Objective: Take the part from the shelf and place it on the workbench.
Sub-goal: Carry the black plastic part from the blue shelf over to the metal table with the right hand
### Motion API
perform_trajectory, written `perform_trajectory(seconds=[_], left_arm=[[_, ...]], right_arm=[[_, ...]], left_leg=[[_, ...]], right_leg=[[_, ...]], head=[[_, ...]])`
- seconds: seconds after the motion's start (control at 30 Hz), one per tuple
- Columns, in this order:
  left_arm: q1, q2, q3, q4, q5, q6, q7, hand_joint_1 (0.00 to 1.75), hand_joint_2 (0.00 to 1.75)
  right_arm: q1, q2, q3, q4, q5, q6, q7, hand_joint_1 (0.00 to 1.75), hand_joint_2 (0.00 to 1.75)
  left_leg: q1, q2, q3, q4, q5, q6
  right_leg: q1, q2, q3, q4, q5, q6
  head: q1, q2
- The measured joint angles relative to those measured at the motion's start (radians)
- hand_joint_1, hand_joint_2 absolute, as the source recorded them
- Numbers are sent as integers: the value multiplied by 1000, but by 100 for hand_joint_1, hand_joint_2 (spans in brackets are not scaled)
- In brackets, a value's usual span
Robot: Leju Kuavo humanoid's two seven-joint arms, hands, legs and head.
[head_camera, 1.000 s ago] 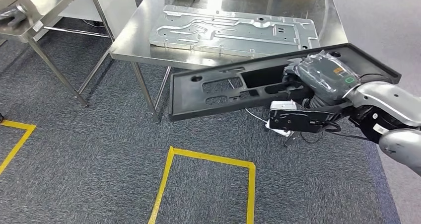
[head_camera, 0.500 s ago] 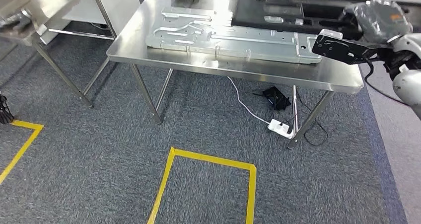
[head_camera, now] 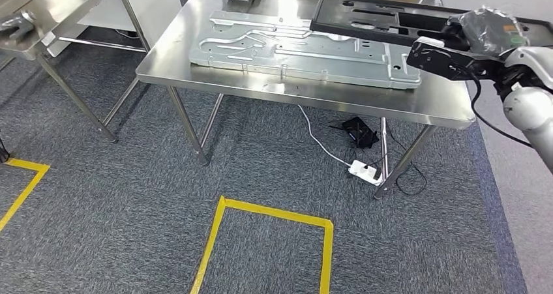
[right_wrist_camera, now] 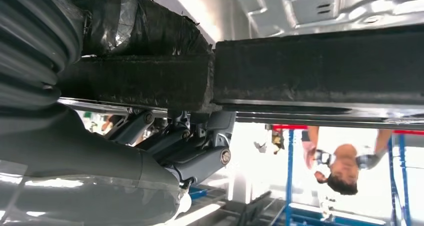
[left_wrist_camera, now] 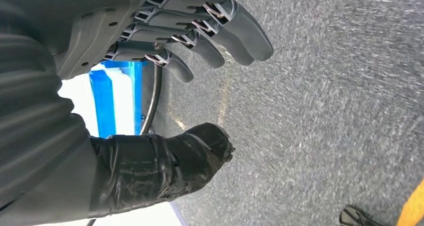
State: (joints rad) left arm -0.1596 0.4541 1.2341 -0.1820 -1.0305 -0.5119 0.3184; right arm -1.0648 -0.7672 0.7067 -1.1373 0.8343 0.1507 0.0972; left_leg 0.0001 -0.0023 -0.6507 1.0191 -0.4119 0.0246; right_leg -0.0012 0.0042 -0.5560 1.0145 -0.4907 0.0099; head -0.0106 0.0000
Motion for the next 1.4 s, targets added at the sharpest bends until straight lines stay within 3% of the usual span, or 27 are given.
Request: perform_trajectory(seconds=[0.07, 0.17, 0.2, 0.23, 0.27, 0.33, 0.4, 0.5, 0.57, 0.67, 0.7, 0.73, 0.77, 0.83, 0.87, 0.93, 1.07, 1.1, 1.17, 1.23, 1.27, 1.3, 1.37, 1.4], left_arm=[[-1, 0, 0, 0, 0, 0, 1, 0, 175], [-1, -2, 0, 0, -2, -1, -1, 0, 175], [-1, -4, -1, 0, -3, -3, -3, 0, 175], [-1, -6, -1, 0, -4, -5, -6, 0, 175], [-1, -7, -1, 0, -5, -6, -9, 0, 175], [-1, -9, -2, 0, -7, -8, -13, 0, 175], [-2, -9, -3, 0, -9, -8, -19, 0, 175], [-4, -9, -3, 0, -10, -8, -24, 0, 175], [-4, -8, -3, 0, -10, -9, -26, 0, 175], [-3, -10, -3, 0, -5, -9, -30, 0, 175], [-1, -11, -3, 0, -4, -10, -31, 0, 175], [0, -14, -3, 1, -3, -11, -31, 0, 175], [0, -15, -3, 1, -2, -13, -31, 0, 175], [0, -16, -3, 1, -2, -15, -31, 0, 175], [0, -15, -3, 1, -2, -16, -31, 0, 175], [-1, -14, -3, 1, -2, -18, -31, 0, 175], [-1, -15, -3, 1, 0, -20, -32, 0, 175], [0, -16, -3, 1, 1, -20, -33, 0, 175], [1, -18, -3, 1, 1, -20, -33, 0, 175], [2, -22, -3, 1, 1, -21, -34, 0, 175], [2, -23, -3, 1, 1, -21, -34, 0, 175], [2, -24, -3, 1, 0, -22, -34, 0, 175], [3, -26, -3, 1, -1, -23, -34, 0, 175], [2, -26, -3, 1, -2, -23, -35, 0, 175]], right_arm=[[0, 5, 0, 4, 0, 7, 0, 175, 175], [0, 20, 2, 12, 4, 21, 0, 175, 175], [0, 28, 4, 16, 7, 25, -1, 175, 175], [0, 36, 7, 22, 11, 27, -3, 175, 175], [-1, 46, 9, 30, 15, 28, -7, 175, 175], [-12, 68, 13, 47, 21, 26, -15, 175, 175], [-29, 97, 19, 67, 27, 19, -24, 175, 175], [-40, 131, 25, 88, 34, 10, -33, 175, 175], [-45, 150, 26, 98, 36, 8, -36, 175, 175], [-54, 179, 29, 114, 41, -1, -49, 175, 175], [-55, 191, 32, 120, 44, -4, -53, 175, 175], [-55, 204, 36, 127, 47, -5, -57, 175, 175], [-55, 218, 39, 135, 51, -7, -59, 175, 175], [-59, 246, 46, 150, 56, -10, -64, 175, 175], [-63, 258, 49, 159, 57, -11, -67, 175, 175], [-74, 278, 54, 177, 58, -14, -70, 175, 175], [-84, 302, 60, 206, 58, -9, -76, 175, 175], [-85, 305, 61, 209, 58, -7, -77, 175, 175], [-86, 311, 63, 217, 57, -5, -77, 175, 175], [-81, 315, 68, 224, 57, -2, -78, 175, 175], [-79, 317, 71, 227, 57, 2, -78, 175, 175], [-78, 318, 73, 229, 56, 8, -77, 175, 175], [-77, 321, 76, 233, 55, 18, -74, 175, 175], [-76, 322, 76, 233, 54, 22, -70, 175, 175]], left_leg=[[5, 0, 7, -9, 1, 8], [7, 0, 15, -11, -5, 18], [7, 0, 17, -10, -8, 19], [7, -1, 19, -7, -13, 18], [8, -1, 23, -3, -19, 16], [10, -3, 31, 6, -33, 8], [8, -4, 32, 15, -43, -4], [8, -4, 34, 10, -45, -20], [10, -3, 24, 38, -63, -31], [12, -3, -69, 206, -126, -45], [13, -3, -102, 256, -135, -47], [13, -2, -122, 275, -126, -48], [13, -2, -120, 253, -97, -47], [12, -3, -70, 127, -22, -38], [9, -3, -40, 64, -1, -31], [3, -3, -9, 4, 2, -19], [7, -4, 21, -15, -10, 5], [8, -5, 29, -17, -12, 10], [8, -7, 40, -17, -23, 16], [9, -7, 54, -16, -37, 17], [9, -8, 65, -15, -46, 16], [9, -9, 78, -14, -57, 14], [8, -9, 107, -10, -83, 7], [7, -9, 116, -9, -93, 1]], right_leg=[[-1, -1, -17, 37, -23, 10], [-4, 0, -113, 212, -94, 20], [-6, 0, -146, 258, -101, 22], [-8, -1, -164, 272, -88, 24], [-11, -1, -163, 249, -57, 25], [-15, -1, -123, 135, 23, 26], [-13, 0, -85, 45, 54, 19], [-9, 2, -68, 20, 51, -1], [-13, 0, -58, 10, 51, -14], [-14, -3, -50, 6, 46, -27], [-13, -3, -48, 7, 44, -29], [-13, -2, -46, 8, 41, -30], [-12, -1, -43, 8, 37, -30], [-10, 1, -32, 9, 27, -27], [-8, 3, -28, 10, 21, -23], [-6, 4, -22, 8, 17, -13], [-5, 2, -27, 44, 4, 6], [-7, 1, -49, 85, -14, 8], [-8, 0, -124, 210, -60, 10], [-8, 0, -189, 288, -84, 13], [-9, 0, -197, 274, -69, 15], [-9, 0, -188, 226, -35, 15], [-6, -1, -151, 90, 61, 11], [-3, -1, -138, 44, 82, 6]], head=[[4, 0], [8, 0], [8, 0], [8, 0], [8, 0], [8, 0], [7, 0], [6, 0], [3, 0], [0, 0], [0, 0], [0, 0], [0, 0], [0, 0], [1, 0], [1, 0], [5, 0], [6, 0], [9, 0], [9, 0], [9, 0], [9, 0], [8, 0], [6, 0]])
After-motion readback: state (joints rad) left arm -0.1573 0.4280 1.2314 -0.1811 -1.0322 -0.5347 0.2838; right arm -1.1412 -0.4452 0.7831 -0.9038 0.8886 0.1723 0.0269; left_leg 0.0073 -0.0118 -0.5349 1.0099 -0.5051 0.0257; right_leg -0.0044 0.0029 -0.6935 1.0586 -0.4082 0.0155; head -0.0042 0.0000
